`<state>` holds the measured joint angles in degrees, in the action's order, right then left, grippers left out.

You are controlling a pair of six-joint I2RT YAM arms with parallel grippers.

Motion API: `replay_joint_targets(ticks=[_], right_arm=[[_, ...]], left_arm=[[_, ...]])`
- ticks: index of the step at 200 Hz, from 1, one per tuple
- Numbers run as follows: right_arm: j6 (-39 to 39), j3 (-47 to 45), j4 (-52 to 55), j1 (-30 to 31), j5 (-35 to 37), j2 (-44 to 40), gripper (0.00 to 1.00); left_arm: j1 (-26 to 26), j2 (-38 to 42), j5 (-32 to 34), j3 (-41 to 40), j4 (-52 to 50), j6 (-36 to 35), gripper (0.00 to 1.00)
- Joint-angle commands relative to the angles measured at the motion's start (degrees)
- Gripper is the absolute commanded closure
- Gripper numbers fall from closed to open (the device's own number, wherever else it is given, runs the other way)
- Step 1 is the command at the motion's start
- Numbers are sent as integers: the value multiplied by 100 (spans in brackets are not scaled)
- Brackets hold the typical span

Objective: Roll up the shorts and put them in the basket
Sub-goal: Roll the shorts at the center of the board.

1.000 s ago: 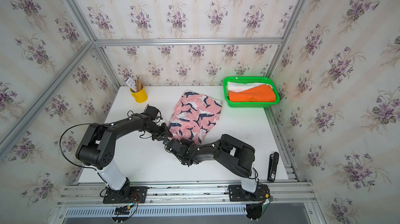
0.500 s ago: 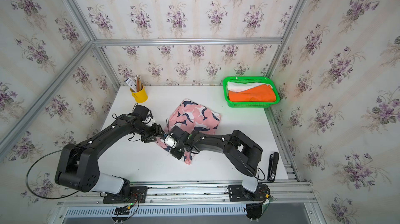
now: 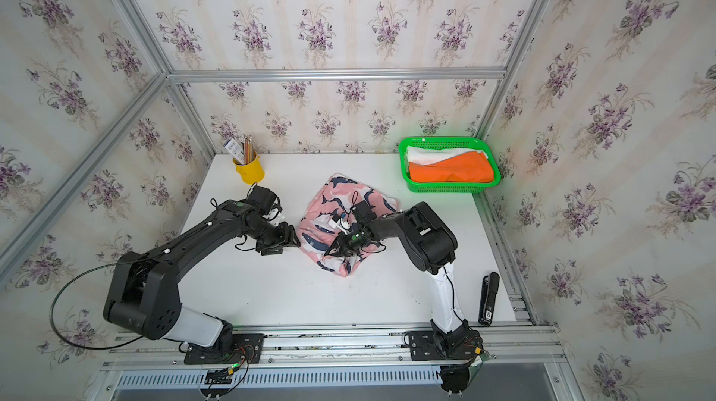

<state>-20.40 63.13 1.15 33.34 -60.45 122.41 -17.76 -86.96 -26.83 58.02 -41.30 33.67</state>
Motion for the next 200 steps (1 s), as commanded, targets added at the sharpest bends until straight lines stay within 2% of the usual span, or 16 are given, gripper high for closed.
replay_joint_targets(ticks=[1, 44, 56, 69, 85, 96, 107, 128, 151, 169, 200], right_arm=[[89, -50, 654, -24, 701, 136, 96], [348, -190, 957, -30, 848, -106, 90], [522, -138, 1285, -27, 1074, -224, 87], [701, -85, 1695, 13, 1728, -542, 83], [853, -43, 2092, 134, 2701, -1156, 71], [964, 16, 2375, 251, 3244, -1554, 62], [1056, 155, 2760, 311, 3677, -1842, 59], [1209, 344, 3275, 452, 4157, -2247, 60], [1132, 120, 2978, 721, 3694, -2610, 67], [994, -213, 2661, 874, 3420, -2539, 74], [777, -777, 2284, 909, 3980, -2157, 82]], left_arm=[[-4, -123, -229, -224, 1081, 632, 28], [-15, -908, 156, -135, 1768, 843, 25], [-5, -1185, 252, -6, 1772, 774, 29], [1, -1505, 355, 189, 1556, 623, 34], [13, -1823, 442, 308, 1316, 463, 42], [18, -1962, 431, 307, 1278, 402, 44], [26, -2042, 399, 278, 1252, 352, 44], [27, -2073, 388, 199, 1242, 299, 44], [31, -2063, 389, 183, 1183, 233, 44], [36, -2064, 394, 196, 1142, 197, 44], [70, -2007, 399, 200, 1082, 166, 44]])
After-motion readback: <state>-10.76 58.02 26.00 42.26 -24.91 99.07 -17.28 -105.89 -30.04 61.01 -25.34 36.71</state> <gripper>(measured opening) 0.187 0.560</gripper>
